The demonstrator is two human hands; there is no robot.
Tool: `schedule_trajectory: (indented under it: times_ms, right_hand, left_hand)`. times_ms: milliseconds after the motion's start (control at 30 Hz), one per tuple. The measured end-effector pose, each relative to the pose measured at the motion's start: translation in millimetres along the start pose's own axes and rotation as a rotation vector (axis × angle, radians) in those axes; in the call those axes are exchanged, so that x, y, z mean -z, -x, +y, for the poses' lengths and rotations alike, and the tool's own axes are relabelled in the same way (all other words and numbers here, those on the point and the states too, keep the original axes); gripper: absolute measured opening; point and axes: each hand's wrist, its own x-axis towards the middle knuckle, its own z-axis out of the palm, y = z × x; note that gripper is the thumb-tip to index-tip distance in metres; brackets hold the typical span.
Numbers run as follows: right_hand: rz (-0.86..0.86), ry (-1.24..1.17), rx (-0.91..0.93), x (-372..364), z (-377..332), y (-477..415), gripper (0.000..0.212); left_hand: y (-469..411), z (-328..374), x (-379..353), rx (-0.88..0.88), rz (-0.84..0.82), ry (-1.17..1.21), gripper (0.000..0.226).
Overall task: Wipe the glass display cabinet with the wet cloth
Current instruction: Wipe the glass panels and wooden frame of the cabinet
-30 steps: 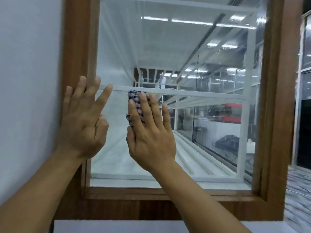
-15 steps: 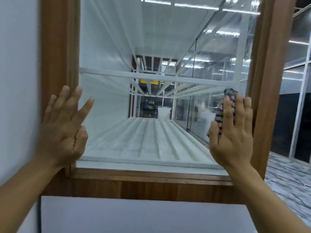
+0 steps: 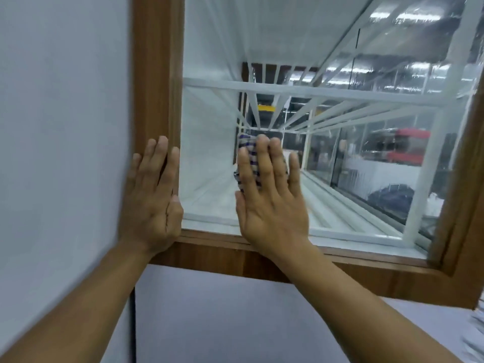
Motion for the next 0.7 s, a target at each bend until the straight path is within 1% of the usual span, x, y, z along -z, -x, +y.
schedule_trajectory:
  times_ms: [67, 167, 267, 367, 433, 567, 700]
  right_hand:
    - [-0.026, -0.042, 0.022, -11, -42, -12, 0.063]
    - [-0.117, -0.077, 0.030, -23, -92, -21, 0.067]
    - [-0.192, -0.083, -0.017, -28, -107, -18, 0.068]
    - [-0.207, -0.084, -0.008, -26, -100, -3, 0.076]
    - [-0.200, -0.084, -0.018, -23, -91, 8, 0.078]
    - [-0.191, -0.078, -0.083, -9, -57, 24, 0.069]
    - [-0.164, -0.066, -0.118, 5, -18, 44, 0.067]
  left_hand:
    - [-1, -1, -1, 0.004, 0.028, 0.033, 0.071]
    - [-2, -3, -1, 0.011, 0.059, 0.090, 0.068]
    - [-4, -3, 1, 0.033, 0.049, 0.124, 0.069]
    - [-7, 0, 1, 0.013, 0.032, 0.088, 0.068]
    - [-8, 4, 0, -0.014, 0.014, 0.056, 0.067]
    - [-1, 19, -4, -0.081, -0.075, -0.042, 0.072]
    - [4, 39, -10, -0.107, -0.133, -0.132, 0.072]
